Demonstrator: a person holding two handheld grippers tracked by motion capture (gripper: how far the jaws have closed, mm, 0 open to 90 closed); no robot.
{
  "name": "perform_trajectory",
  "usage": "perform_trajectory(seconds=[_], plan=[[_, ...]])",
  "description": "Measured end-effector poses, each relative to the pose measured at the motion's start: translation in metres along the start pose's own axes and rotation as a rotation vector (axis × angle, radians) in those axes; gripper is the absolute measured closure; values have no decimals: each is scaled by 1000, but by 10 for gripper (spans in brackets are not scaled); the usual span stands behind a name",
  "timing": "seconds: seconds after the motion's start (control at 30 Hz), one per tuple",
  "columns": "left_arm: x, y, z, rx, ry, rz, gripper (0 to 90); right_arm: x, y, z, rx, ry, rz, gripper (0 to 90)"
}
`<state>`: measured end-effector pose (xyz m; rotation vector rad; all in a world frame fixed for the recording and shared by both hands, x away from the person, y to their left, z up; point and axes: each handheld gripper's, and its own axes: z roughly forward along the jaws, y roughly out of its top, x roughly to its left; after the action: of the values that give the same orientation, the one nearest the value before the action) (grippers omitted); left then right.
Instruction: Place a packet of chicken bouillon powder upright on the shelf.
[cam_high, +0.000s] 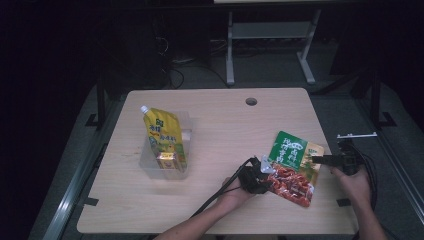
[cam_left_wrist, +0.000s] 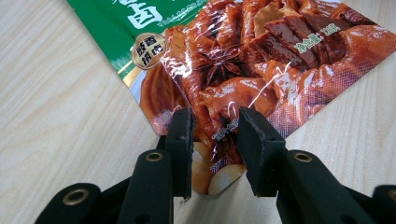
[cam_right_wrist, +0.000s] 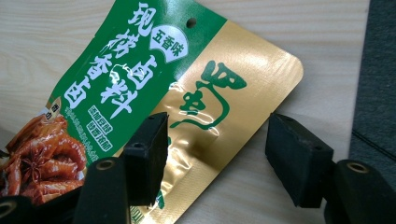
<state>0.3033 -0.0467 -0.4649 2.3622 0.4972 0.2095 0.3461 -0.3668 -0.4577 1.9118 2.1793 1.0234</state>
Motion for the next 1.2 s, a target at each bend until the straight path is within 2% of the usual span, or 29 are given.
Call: perform_trajectory(seconds=[0.2, 0.33, 0.43, 0.6, 0.77, 0.9, 1.03, 1.07, 1.17, 1.2], plan=[[0, 0, 0, 3, 2, 3, 648, -2, -3, 2, -8, 21, 13, 429], [0, 0, 0, 5, 2, 3, 645, -6, -4, 0, -22, 29, 51, 443], [0, 0, 0, 5, 2, 2, 644, -10, -5, -1, -33, 52, 75, 455], [0, 1, 0, 8, 3, 5, 641, -11, -6, 0, -32, 71, 90, 470], [-2, 2, 1, 5, 3, 3, 640, -11, -6, 3, -32, 125, 103, 513], [-2, 2, 1, 5, 2, 1, 639, -11, -5, 3, -29, 119, 103, 507], [-2, 2, 1, 6, 1, 3, 639, -14, -3, 4, -42, 123, 138, 515], [-1, 2, 1, 5, 1, 6, 638, -15, -3, 6, -42, 133, 151, 538], [-2, 2, 1, 7, 2, 12, 638, -15, -3, 7, -40, 150, 152, 558], [-2, 2, 1, 8, 1, 17, 638, -15, -3, 9, -33, 178, 155, 583]])
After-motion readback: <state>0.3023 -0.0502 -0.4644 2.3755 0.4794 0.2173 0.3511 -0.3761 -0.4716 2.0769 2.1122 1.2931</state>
